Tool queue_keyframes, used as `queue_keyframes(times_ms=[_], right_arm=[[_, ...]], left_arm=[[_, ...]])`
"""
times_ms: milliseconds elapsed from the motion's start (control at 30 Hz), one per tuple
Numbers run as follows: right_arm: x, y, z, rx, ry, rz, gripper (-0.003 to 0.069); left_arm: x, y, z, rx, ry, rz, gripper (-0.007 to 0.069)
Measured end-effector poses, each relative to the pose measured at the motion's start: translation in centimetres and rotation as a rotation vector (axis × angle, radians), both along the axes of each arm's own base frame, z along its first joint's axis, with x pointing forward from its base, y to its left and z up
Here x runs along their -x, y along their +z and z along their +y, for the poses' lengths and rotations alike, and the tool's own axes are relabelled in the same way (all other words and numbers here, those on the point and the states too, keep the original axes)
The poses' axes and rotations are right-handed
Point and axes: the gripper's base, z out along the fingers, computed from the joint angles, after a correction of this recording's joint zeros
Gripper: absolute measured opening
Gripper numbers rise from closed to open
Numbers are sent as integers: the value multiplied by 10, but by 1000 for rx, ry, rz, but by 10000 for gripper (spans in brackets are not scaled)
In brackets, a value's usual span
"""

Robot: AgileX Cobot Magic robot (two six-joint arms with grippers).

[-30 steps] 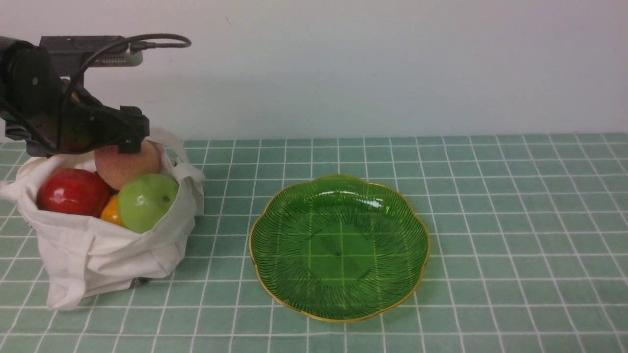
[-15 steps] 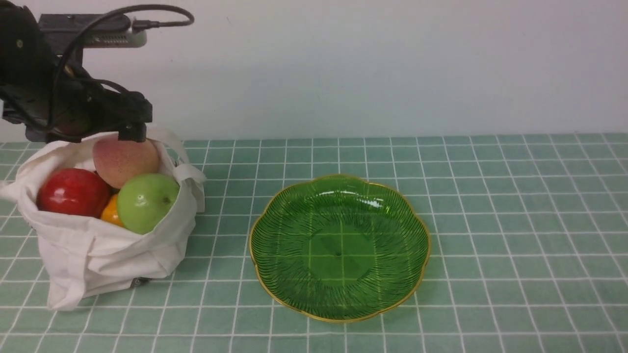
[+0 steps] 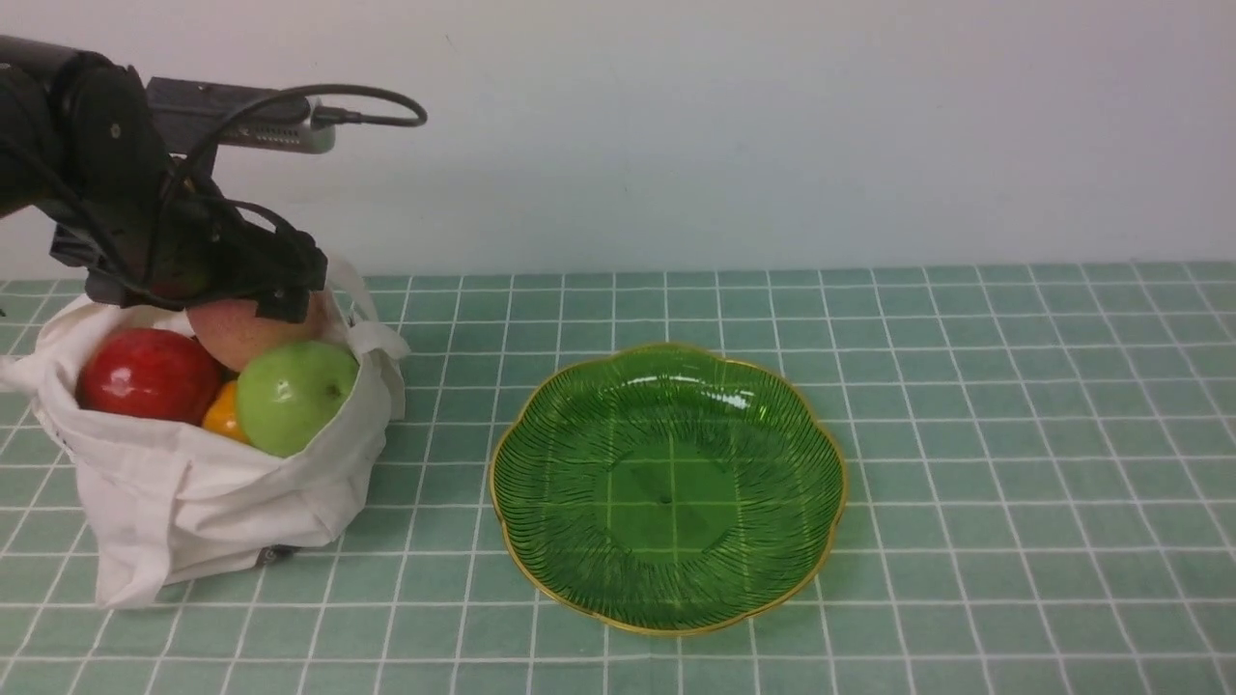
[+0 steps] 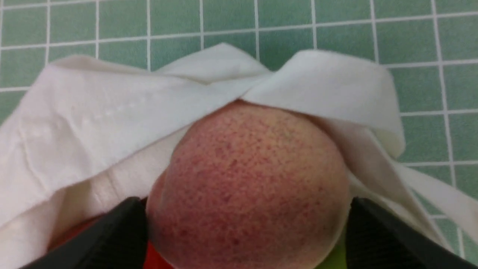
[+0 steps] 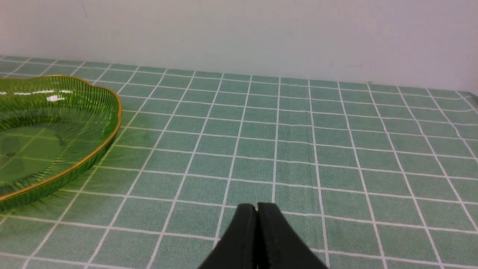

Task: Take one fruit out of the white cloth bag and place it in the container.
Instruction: 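Reach into the cloth bag and grasp the peach with the left gripper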

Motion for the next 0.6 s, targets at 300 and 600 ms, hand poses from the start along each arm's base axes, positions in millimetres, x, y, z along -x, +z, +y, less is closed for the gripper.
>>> queue_keyframes(times_ms=[300, 600], right_arm=[[0, 0, 0, 0, 0, 0, -15], [0, 0, 0, 0, 0, 0, -15]], left_arm=[[-6, -8, 3, -50, 4, 11, 601], [-7, -10, 4, -72, -2, 19, 587]])
